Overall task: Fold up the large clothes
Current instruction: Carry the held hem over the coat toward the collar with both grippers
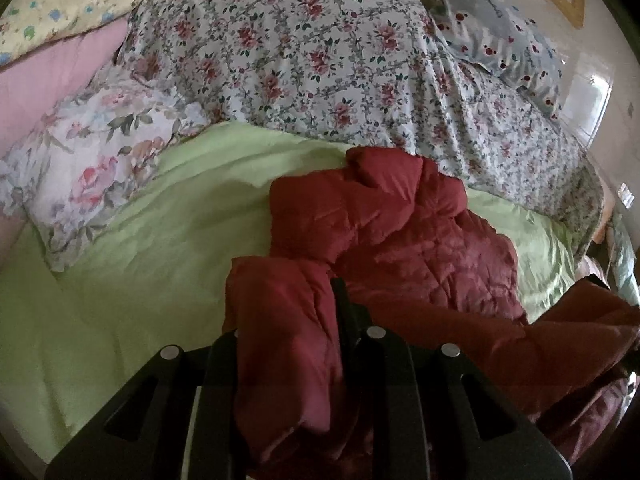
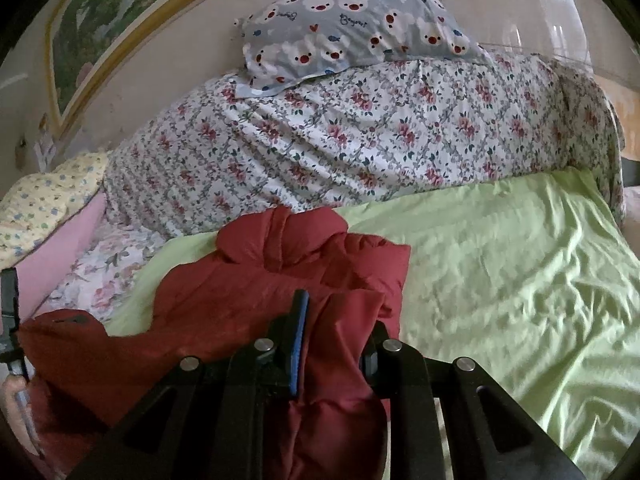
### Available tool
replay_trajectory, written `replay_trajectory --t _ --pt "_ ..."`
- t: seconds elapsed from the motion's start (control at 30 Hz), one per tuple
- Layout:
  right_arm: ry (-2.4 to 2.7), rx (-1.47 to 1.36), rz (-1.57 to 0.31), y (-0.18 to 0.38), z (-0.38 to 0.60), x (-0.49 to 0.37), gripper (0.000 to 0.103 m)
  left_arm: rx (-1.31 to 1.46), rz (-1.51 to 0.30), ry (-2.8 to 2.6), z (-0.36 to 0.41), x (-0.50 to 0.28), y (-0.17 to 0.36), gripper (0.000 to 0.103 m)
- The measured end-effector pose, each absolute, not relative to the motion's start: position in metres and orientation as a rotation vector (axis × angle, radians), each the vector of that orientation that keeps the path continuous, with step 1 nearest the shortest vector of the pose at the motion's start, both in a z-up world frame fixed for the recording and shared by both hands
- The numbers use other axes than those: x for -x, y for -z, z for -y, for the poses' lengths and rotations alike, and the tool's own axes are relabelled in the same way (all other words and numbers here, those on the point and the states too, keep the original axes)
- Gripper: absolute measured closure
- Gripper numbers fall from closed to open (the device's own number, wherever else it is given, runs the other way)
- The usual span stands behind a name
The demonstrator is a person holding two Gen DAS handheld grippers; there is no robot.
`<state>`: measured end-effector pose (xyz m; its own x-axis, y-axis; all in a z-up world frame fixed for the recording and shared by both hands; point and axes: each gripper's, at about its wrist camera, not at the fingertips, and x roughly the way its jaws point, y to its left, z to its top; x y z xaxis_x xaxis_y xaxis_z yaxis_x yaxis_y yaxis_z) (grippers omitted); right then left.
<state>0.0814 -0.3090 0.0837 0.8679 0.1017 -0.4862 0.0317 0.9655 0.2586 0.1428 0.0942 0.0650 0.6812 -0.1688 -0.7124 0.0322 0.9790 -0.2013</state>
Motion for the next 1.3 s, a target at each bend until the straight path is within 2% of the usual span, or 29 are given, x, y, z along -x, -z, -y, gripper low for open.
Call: replay_trajectory --t 0.4,0.83,1.07,1.13,1.17,1.23,1.3 --pt "0.040 -0.272 -0.596 -0.062 0.327 -0.161 0.085 0.156 -0.816 0.025 -0.075 -0.225 -0.054 0.082" --pt "0.085 -0.356 -0.677 -0.019 0.355 -0.234 0.084 0.126 -0.891 -0.024 -0.057 -0.315 -0.006 0.080" --pt "0.120 -0.347 -0.712 0.004 0.356 -0.266 0.082 0.105 -0.920 -0.049 -0.048 -0.350 0.023 0.074" --pt "0.131 -0.345 -0.721 0.013 0.357 -0.274 0.082 0.095 -0.918 -0.060 -0.046 -0.356 0.029 0.070" --pt "0.135 -0.343 -0.725 0.016 0.357 -0.277 0.082 0.085 -0.919 -0.070 -0.045 -0.359 0.031 0.063" --pt "0.141 -0.346 -0.734 0.021 0.358 -0.282 0.082 0.076 -0.915 -0.102 -0.048 -0.365 0.035 0.047" --pt "0.146 -0.351 -0.734 0.026 0.359 -0.287 0.081 0.084 -0.923 -0.134 -0.057 -0.371 0.039 0.020"
